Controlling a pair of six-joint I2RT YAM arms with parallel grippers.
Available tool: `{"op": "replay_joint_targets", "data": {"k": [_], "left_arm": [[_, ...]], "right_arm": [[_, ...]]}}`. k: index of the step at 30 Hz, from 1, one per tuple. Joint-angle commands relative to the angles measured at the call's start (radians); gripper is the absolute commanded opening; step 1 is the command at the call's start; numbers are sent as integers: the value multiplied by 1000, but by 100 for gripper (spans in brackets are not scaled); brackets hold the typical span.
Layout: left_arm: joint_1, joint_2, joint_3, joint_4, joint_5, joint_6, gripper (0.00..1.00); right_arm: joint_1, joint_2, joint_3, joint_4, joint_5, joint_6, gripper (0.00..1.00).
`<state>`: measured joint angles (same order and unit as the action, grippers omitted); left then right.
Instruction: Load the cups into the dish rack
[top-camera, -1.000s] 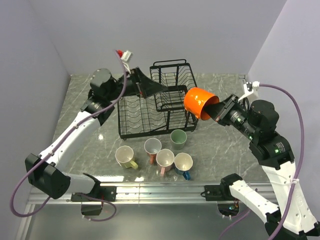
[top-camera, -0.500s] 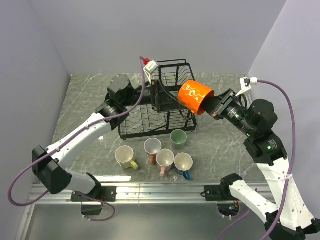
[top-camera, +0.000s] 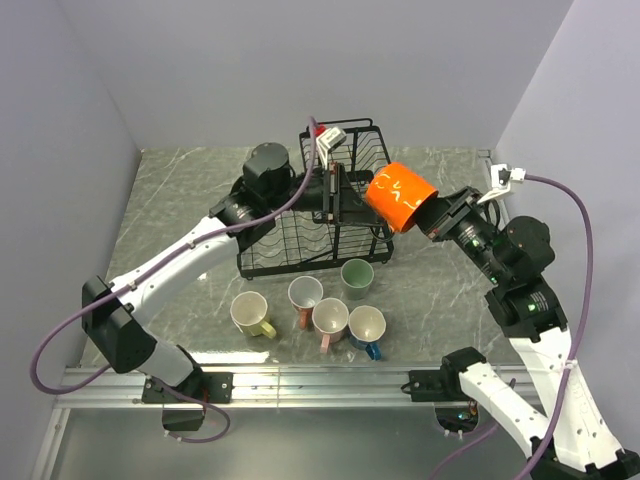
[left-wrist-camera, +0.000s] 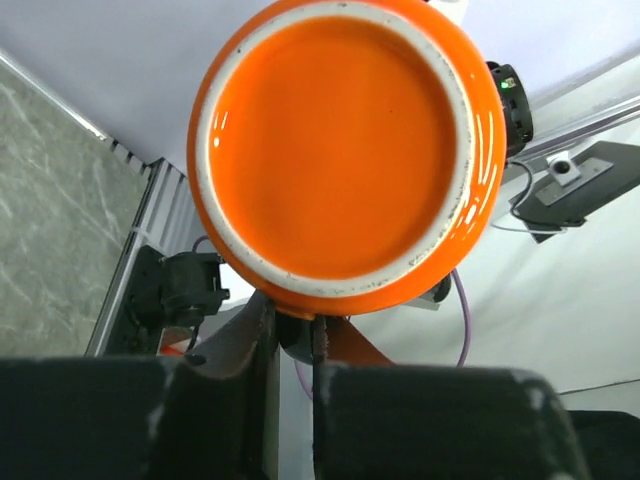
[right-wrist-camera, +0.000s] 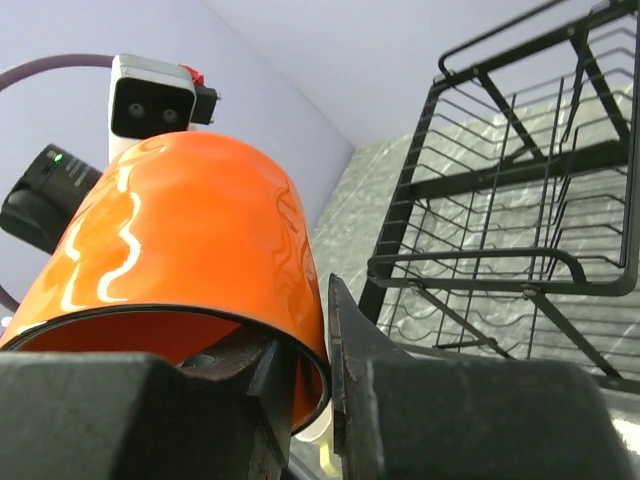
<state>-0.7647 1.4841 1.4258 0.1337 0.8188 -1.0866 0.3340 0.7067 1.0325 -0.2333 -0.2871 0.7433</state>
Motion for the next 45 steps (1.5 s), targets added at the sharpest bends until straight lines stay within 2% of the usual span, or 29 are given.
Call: {"op": "replay_joint_targets", "data": {"k": [1, 2, 4, 6, 9, 11, 16, 19, 21, 22, 25, 29, 33, 37, 41, 42, 45], "left_arm": [[-7, 16, 177, -64, -119, 264, 0], [-5, 25, 224, -227, -154, 371, 0], [7, 59, 348, -362, -241, 462, 0], [25, 85, 410, -477, -279, 559, 0], [74, 100, 470, -529, -363, 643, 0], [94, 125, 519, -562, -467, 718, 0], [107, 225, 675, -667, -630, 872, 0], [105, 291, 719, -651, -753, 981, 0], [104, 301, 667, -596, -815, 1076, 0], [105, 298, 638, -513, -846, 1159, 0], [111, 288, 550, -425, -923, 1264, 0], [137, 326, 555, -401, -877, 1407, 0], [174, 321, 486, -294, -837, 1475, 0], [217, 349, 495, -256, -744, 1499, 0], [284, 380, 513, -249, -563, 1461, 0], [313, 381, 504, -243, -461, 1456, 0], [341, 393, 490, -227, -354, 1447, 0]], "right_arm": [[22, -26, 12, -23, -121, 68, 0], [22, -29, 18, -53, -110, 58, 0], [23, -32, 43, -110, -80, 27, 17], [23, -35, 64, -144, -57, 5, 30], [22, -47, 80, -210, -11, -33, 44], [22, -61, 87, -265, 34, -51, 50], [22, -98, 110, -403, 124, -101, 52], [22, -131, 115, -461, 157, -120, 52], [22, -148, 113, -485, 170, -127, 52], [22, -163, 113, -510, 175, -130, 52], [22, -185, 126, -564, 215, -151, 52], [22, -204, 143, -616, 259, -160, 51], [22, -222, 141, -655, 279, -153, 50], [22, -230, 133, -684, 286, -139, 50], [22, -236, 121, -692, 315, -119, 49], [22, -237, 120, -693, 319, -111, 49], [22, -237, 104, -692, 330, -96, 49]]}}
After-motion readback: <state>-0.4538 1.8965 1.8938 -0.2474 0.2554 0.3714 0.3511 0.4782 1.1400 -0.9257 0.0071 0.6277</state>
